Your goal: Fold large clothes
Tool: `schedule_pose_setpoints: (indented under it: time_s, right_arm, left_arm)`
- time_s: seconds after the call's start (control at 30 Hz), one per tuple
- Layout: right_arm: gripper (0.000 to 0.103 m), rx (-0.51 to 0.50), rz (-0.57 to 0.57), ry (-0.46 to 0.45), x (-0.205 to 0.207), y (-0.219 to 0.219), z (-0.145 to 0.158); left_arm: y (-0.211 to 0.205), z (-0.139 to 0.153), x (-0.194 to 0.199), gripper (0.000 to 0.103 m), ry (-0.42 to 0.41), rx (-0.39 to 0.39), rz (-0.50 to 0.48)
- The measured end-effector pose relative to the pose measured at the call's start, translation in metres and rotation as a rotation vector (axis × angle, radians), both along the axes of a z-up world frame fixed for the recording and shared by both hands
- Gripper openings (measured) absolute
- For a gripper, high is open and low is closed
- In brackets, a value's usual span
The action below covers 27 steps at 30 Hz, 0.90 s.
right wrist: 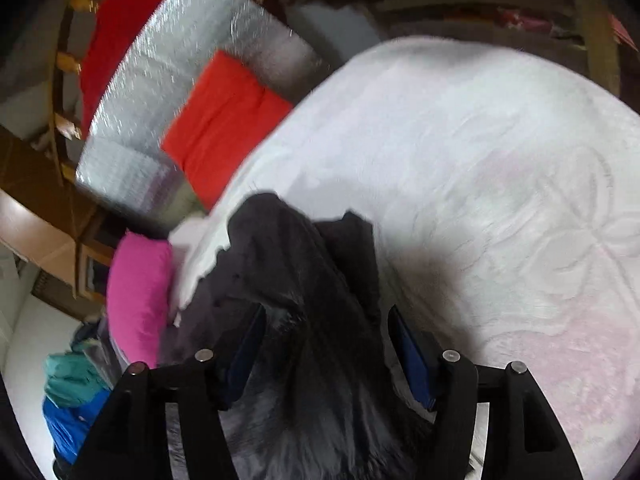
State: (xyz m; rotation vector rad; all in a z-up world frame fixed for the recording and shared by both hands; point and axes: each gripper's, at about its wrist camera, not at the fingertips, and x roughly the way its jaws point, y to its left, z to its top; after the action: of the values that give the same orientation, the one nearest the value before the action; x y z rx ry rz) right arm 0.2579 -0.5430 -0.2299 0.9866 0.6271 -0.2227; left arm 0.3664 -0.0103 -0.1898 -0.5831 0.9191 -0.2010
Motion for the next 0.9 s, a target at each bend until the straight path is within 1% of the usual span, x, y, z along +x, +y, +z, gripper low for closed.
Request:
schedule_pose_setpoints:
  time_s: [0.07,0.17,0.23,0.27,0.33,0.37,0.43,0.47,0.5,0.53,0.6,0.63,0.7,0.73,0.8,0.87,0.9]
  right_arm:
    - [0.067,-0.002,-0.016,-0.026,-0.019,-0.005,0.005]
    - [0.067,-0.003,-0.016,-0.065,-0.039,-0.003,0.012]
    - [0.067,-0.028,-0.007,-0.09,-0.044,0.003,0.02]
    - [0.067,-0.045,0.002,-0.103,-0.052,0.005,0.024]
    - [0.068,-0.086,0.018,-0.119,-0.063,0.015,0.031]
    - [0.071,-0.098,0.032,-0.117,-0.064,0.023,0.033]
    - [0.072,-0.096,0.073,-0.087,-0.069,0.036,0.032]
    - [0.072,-0.087,0.08,-0.07,-0.071,0.041,0.029]
    - [0.072,-0.07,0.081,-0.055,-0.073,0.043,0.026]
    - [0.072,-0.042,0.083,-0.045,-0.076,0.044,0.022]
    - [0.072,0.038,0.09,-0.042,-0.078,0.042,0.012]
    - [0.072,0.091,0.09,-0.043,-0.079,0.041,0.005]
    - [0.073,0.154,0.092,-0.025,-0.076,0.04,-0.006]
    - [0.073,0.174,0.092,-0.008,-0.074,0.04,-0.011]
    - [0.074,0.24,0.084,0.023,-0.066,0.038,-0.025]
    - [0.075,0.319,0.068,0.051,-0.059,0.037,-0.041]
    - [0.075,0.343,0.058,0.055,-0.057,0.037,-0.046]
  left_arm:
    - [0.009,0.009,-0.014,0.076,-0.034,0.024,-0.009]
    - [0.013,0.017,-0.03,0.076,-0.059,0.039,0.006]
    - [0.016,0.019,-0.042,0.076,-0.069,0.041,0.008]
    - [0.013,0.02,-0.048,0.076,-0.08,0.053,0.004]
    - [-0.001,0.026,-0.062,0.076,-0.115,0.13,-0.029]
    - [-0.008,0.026,-0.065,0.077,-0.126,0.171,-0.043]
    - [-0.02,0.029,-0.076,0.08,-0.141,0.238,-0.066]
    - [-0.026,0.028,-0.081,0.082,-0.134,0.259,-0.08]
    - [-0.03,0.024,-0.085,0.082,-0.109,0.26,-0.097]
    - [-0.031,0.018,-0.087,0.083,-0.08,0.241,-0.112]
    - [-0.03,0.004,-0.09,0.083,0.004,0.15,-0.15]
    - [-0.029,-0.007,-0.09,0.083,0.059,0.086,-0.165]
    - [-0.023,-0.024,-0.088,0.083,0.151,-0.005,-0.164]
    - [-0.019,-0.029,-0.086,0.083,0.175,-0.036,-0.156]
    - [-0.006,-0.04,-0.079,0.083,0.215,-0.118,-0.095]
    - [0.005,-0.044,-0.076,0.083,0.221,-0.176,-0.037]
    - [0.009,-0.046,-0.074,0.083,0.222,-0.2,-0.011]
